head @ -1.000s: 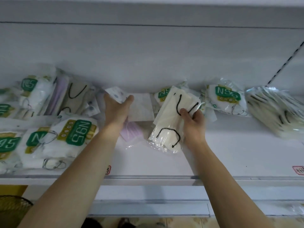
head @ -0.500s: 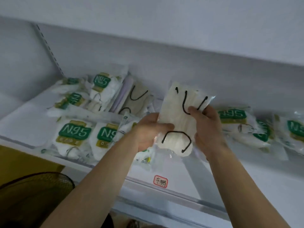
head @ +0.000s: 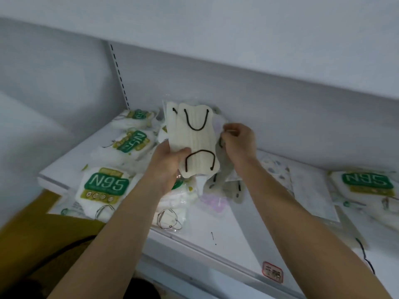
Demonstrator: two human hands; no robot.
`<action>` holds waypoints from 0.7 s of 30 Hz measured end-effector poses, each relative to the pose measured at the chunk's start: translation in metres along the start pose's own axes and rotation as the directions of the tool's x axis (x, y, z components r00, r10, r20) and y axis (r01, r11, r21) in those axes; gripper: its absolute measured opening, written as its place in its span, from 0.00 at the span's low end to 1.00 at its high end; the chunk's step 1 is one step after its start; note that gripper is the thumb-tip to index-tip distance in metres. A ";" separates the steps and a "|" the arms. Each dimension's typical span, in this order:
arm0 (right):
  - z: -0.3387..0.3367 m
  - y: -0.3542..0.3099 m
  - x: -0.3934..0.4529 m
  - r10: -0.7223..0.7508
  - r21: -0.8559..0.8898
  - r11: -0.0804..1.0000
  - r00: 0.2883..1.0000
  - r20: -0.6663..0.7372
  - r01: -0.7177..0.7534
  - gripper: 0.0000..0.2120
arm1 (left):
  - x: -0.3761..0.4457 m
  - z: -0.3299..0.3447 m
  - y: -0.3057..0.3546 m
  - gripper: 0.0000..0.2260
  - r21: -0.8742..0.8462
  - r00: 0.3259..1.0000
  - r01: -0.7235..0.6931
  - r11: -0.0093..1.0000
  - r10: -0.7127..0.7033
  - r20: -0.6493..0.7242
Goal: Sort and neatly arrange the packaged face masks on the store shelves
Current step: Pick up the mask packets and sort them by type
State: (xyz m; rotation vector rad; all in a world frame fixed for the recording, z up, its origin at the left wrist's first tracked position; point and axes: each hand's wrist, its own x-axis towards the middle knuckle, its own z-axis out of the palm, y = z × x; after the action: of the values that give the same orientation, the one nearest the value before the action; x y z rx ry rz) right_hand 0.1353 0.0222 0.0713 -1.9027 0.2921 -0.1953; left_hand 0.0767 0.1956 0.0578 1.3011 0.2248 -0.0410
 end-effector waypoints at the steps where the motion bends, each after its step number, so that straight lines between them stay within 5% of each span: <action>1: 0.002 -0.008 -0.008 -0.089 -0.013 0.996 0.992 -0.095 0.088 0.10 | 0.002 -0.001 0.000 0.13 -0.035 1.000 -0.003 0.999 0.003 0.025; 4: -0.001 -0.051 -0.032 -0.448 0.064 0.870 0.840 -0.306 0.488 0.10 | 0.004 0.002 -0.004 0.14 -0.017 0.997 -0.055 0.998 0.056 0.059; 6: 0.009 -0.083 -0.035 -0.664 0.028 0.736 0.730 -0.164 0.676 0.12 | 0.004 0.008 -0.008 0.14 0.222 0.991 -0.129 0.966 0.116 0.072; 7: 0.021 -0.095 -0.030 -0.729 -0.023 0.684 0.684 0.022 0.729 0.10 | 0.004 0.011 -0.009 0.14 0.382 0.984 -0.171 0.908 0.138 0.114; 8: 0.036 -0.101 -0.025 -0.715 -0.113 0.646 0.650 0.255 0.755 0.12 | 0.003 0.015 -0.009 0.15 0.506 0.979 -0.197 0.840 0.137 0.154; 10: 0.067 -0.100 -0.013 -0.427 -0.396 0.502 0.618 0.660 0.769 0.27 | 0.006 0.020 -0.013 0.21 0.629 0.979 -0.193 0.753 0.102 0.178; 12: 0.089 -0.082 -0.004 -0.091 -0.609 0.314 0.661 0.745 0.729 0.41 | 0.005 0.023 -0.012 0.25 0.698 0.993 -0.095 0.710 0.022 0.114; 13: 0.095 -0.073 0.000 -0.046 -0.647 0.276 0.683 0.729 0.710 0.41 | 0.006 0.024 -0.013 0.24 0.718 0.994 -0.074 0.692 -0.004 0.106; 17: 0.085 -0.058 0.017 -0.202 -0.622 0.381 0.718 0.666 0.684 0.31 | 0.007 0.024 -0.015 0.18 0.768 0.972 -0.216 0.603 0.060 0.226; 21: 0.033 -0.064 0.008 -0.495 -0.323 0.637 0.692 0.525 0.700 0.31 | 0.012 0.022 -0.022 0.18 0.798 0.969 -0.240 0.553 0.080 0.236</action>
State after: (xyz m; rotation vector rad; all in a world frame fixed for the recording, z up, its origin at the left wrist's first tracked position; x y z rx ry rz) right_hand 0.1588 0.0696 0.1199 -2.4582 -0.6816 -0.1942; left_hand 0.0878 0.1698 0.0400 2.2626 -0.1009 -0.1125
